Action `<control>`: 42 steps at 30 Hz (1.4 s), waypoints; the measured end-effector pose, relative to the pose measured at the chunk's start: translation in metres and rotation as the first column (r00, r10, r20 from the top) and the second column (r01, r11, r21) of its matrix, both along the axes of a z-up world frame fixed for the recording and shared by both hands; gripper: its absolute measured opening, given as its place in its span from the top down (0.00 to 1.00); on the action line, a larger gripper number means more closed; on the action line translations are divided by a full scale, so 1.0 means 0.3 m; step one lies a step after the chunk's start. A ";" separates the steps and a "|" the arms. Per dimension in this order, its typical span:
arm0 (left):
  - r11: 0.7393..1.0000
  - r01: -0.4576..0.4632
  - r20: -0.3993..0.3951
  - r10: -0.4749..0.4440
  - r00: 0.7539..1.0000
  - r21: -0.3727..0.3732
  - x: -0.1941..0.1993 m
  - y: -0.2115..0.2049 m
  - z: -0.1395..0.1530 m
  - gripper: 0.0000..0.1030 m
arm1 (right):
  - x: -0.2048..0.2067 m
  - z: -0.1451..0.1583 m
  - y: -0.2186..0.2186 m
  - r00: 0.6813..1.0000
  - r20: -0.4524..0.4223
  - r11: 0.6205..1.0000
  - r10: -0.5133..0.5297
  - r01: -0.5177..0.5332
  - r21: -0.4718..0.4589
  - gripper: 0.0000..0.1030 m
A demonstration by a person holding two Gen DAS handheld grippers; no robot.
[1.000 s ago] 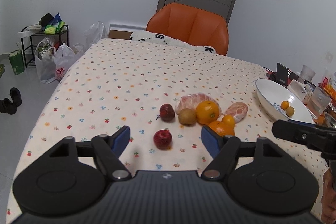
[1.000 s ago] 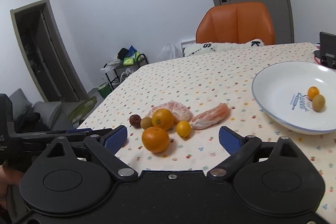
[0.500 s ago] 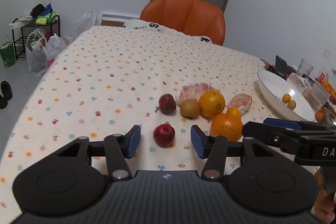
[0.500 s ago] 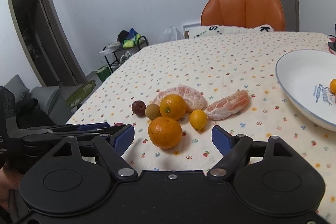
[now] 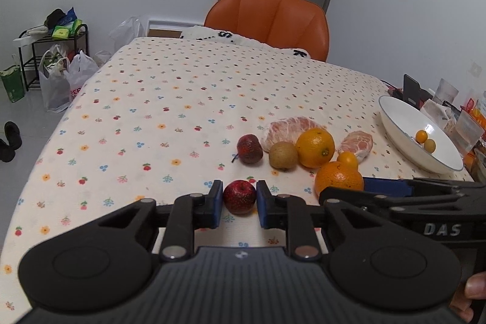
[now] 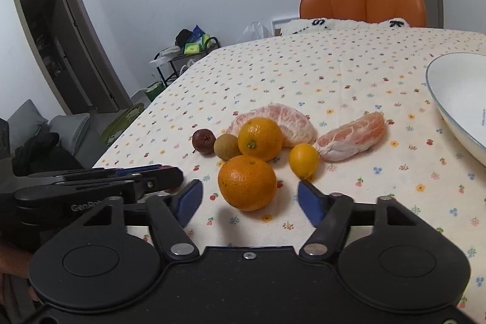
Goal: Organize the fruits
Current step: 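Grasp the red plum with the left tool while the right tool grasps the large orange, then lower the large orange onto the white plate with the right tool while the left tool places the red plum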
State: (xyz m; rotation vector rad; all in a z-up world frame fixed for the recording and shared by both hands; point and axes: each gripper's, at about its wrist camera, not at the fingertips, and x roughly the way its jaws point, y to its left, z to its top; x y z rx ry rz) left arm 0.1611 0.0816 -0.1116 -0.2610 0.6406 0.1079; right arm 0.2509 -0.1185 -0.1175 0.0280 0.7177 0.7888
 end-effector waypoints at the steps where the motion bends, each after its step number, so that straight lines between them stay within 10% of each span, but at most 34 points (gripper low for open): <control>1: 1.000 -0.003 -0.002 0.003 1.000 -0.005 0.001 0.003 0.001 0.79 | 0.003 0.000 0.000 1.000 -0.002 1.000 0.002 -0.002 -0.004 0.52; 42: 0.983 0.172 0.086 -0.177 0.980 0.057 0.182 -0.327 0.175 0.79 | 0.088 0.076 -0.490 0.965 0.034 0.957 -0.261 0.254 0.141 0.62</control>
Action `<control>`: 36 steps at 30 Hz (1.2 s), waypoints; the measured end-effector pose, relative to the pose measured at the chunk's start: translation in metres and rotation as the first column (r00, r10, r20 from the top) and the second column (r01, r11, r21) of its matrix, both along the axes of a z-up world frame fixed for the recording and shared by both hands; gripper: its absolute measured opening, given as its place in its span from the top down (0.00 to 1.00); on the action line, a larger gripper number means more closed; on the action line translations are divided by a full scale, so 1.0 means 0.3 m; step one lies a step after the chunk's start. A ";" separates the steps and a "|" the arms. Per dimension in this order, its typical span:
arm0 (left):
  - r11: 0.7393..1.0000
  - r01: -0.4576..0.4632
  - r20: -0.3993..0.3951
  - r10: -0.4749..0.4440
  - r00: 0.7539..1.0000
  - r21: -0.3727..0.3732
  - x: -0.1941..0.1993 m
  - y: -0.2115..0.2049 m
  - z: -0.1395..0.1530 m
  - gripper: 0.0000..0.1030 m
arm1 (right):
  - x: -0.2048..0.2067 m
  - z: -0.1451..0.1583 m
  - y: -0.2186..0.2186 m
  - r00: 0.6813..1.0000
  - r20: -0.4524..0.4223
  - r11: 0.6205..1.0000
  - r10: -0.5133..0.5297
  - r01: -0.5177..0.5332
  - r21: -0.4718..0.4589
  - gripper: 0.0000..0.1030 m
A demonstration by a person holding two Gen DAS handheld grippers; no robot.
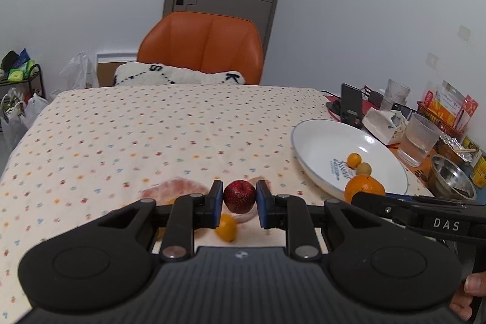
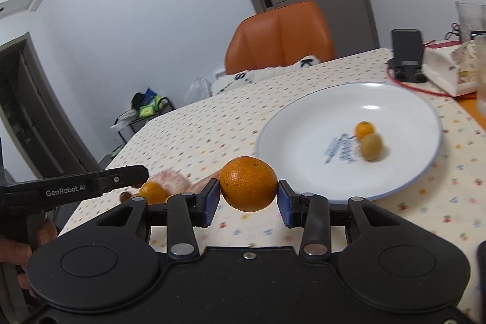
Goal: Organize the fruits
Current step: 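Lower the large orange onto the white plate with the right tool while the left tool places the red plum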
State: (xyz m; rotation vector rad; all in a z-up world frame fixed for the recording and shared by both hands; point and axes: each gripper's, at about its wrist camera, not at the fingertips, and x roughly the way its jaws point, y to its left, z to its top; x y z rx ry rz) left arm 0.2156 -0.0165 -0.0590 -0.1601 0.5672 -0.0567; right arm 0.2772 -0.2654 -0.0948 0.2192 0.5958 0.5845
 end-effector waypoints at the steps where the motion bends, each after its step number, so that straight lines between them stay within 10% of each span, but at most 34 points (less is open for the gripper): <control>1: 1.000 0.008 0.000 -0.008 1.000 0.001 0.007 -0.013 0.000 0.79 | 0.006 -0.001 -0.013 1.000 -0.003 1.000 -0.008 0.008 0.001 0.62; 36: 0.987 0.162 -0.027 -0.161 0.987 0.014 0.249 -0.329 -0.051 0.79 | 0.089 -0.025 -0.229 0.991 0.014 0.991 -0.132 0.132 0.008 0.57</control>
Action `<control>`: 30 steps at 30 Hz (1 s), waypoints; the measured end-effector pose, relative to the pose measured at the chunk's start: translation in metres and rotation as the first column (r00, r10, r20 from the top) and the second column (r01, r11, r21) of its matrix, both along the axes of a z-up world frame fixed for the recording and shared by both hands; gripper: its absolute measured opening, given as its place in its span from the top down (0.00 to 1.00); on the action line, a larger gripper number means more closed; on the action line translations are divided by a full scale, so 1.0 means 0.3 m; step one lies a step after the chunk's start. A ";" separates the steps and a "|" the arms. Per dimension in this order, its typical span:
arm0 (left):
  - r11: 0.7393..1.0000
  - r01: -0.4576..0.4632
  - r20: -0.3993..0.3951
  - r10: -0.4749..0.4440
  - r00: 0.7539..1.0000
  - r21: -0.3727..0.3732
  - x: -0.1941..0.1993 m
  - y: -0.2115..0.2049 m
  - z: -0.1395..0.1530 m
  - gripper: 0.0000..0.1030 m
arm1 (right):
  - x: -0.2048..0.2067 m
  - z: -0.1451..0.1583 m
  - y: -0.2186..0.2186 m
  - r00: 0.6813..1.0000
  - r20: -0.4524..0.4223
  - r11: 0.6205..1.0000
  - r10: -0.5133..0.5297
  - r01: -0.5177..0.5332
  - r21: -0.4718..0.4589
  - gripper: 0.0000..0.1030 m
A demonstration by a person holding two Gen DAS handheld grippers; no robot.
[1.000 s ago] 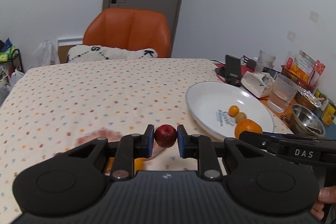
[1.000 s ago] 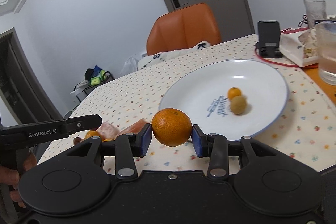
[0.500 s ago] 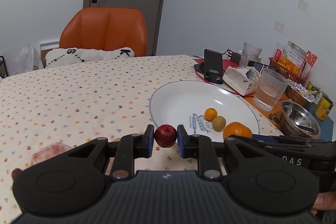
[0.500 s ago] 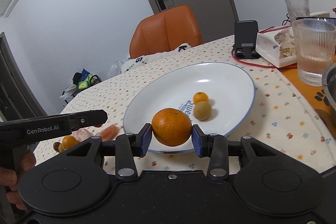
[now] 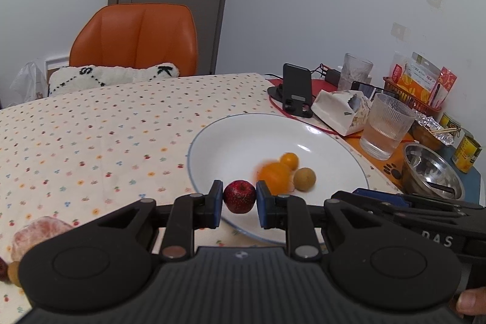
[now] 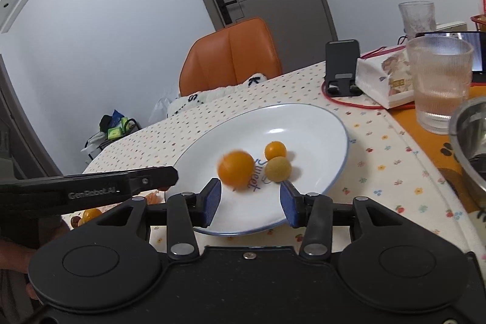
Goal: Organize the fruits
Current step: 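Lower the large orange onto the white plate with the right tool while the left tool places the red plum, then move both open tools back to the remaining fruits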
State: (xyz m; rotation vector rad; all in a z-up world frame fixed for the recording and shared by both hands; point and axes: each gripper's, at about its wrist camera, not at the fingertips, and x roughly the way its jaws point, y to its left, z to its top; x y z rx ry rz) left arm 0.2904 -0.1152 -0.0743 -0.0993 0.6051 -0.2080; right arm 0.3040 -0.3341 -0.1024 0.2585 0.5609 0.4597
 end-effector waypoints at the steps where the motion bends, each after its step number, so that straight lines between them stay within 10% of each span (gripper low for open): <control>1: 1.000 0.005 -0.001 -0.005 1.000 0.000 0.003 -0.007 -0.002 0.79 | -0.005 0.001 -0.007 1.000 0.000 1.000 -0.005 0.005 0.002 0.57; 11: 1.000 0.000 -0.039 0.000 0.999 0.012 0.014 -0.036 -0.017 0.72 | -0.036 -0.004 -0.036 1.000 -0.010 1.000 -0.028 0.028 0.006 0.54; 30: 0.992 -0.123 -0.010 0.123 0.992 0.013 -0.108 0.119 0.056 0.25 | -0.072 0.040 0.034 1.000 0.022 1.000 -0.013 0.014 -0.022 0.28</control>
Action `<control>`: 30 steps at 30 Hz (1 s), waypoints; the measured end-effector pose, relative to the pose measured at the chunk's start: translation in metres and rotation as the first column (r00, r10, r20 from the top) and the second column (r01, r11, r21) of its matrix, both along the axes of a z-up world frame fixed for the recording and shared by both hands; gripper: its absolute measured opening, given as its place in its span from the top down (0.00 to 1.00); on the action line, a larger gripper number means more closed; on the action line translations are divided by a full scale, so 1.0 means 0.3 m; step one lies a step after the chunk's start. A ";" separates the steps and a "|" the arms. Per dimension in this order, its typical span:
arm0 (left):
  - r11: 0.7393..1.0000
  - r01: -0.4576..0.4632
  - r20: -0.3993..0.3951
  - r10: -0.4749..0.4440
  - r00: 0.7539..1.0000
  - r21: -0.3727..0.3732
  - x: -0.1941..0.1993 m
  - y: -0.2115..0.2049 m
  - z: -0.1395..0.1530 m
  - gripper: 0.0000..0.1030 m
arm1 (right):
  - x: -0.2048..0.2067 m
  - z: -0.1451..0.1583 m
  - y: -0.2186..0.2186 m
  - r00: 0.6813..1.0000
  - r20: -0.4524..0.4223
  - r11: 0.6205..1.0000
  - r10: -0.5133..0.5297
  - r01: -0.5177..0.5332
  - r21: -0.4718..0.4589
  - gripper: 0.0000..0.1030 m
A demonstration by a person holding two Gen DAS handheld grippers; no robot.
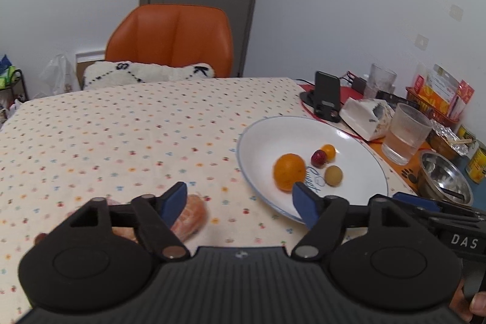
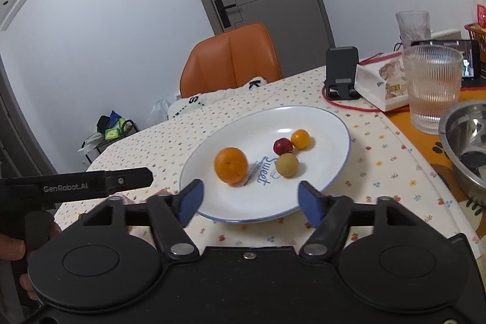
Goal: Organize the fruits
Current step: 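Move both open tools back to the remaining fruits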
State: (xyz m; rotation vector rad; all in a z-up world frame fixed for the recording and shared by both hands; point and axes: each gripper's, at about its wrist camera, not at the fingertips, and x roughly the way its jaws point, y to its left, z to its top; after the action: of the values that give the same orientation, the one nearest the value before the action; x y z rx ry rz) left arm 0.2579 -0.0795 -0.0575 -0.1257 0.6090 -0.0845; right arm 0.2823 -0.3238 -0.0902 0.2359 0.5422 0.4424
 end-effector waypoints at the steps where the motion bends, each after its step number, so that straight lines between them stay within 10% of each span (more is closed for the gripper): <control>1: 1.000 -0.004 0.001 0.004 1.000 0.001 -0.005 0.008 0.004 0.24 | -0.006 0.004 0.005 1.000 0.008 1.000 0.000 0.000 -0.002 0.25; 12: 0.997 -0.072 0.031 0.071 0.997 0.019 -0.077 0.099 0.037 0.13 | -0.031 0.047 0.073 0.999 0.036 1.000 0.013 -0.012 -0.016 0.00; 30: 0.986 -0.168 0.050 0.168 0.985 -0.002 -0.183 0.258 0.052 0.10 | -0.055 0.052 0.160 0.998 0.041 0.999 0.050 -0.050 0.012 0.00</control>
State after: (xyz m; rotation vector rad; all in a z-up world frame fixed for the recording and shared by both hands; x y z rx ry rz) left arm 0.2030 -0.0023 -0.0418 -0.1717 0.5460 0.0760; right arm 0.2657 -0.2756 -0.0747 0.2253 0.5062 0.4982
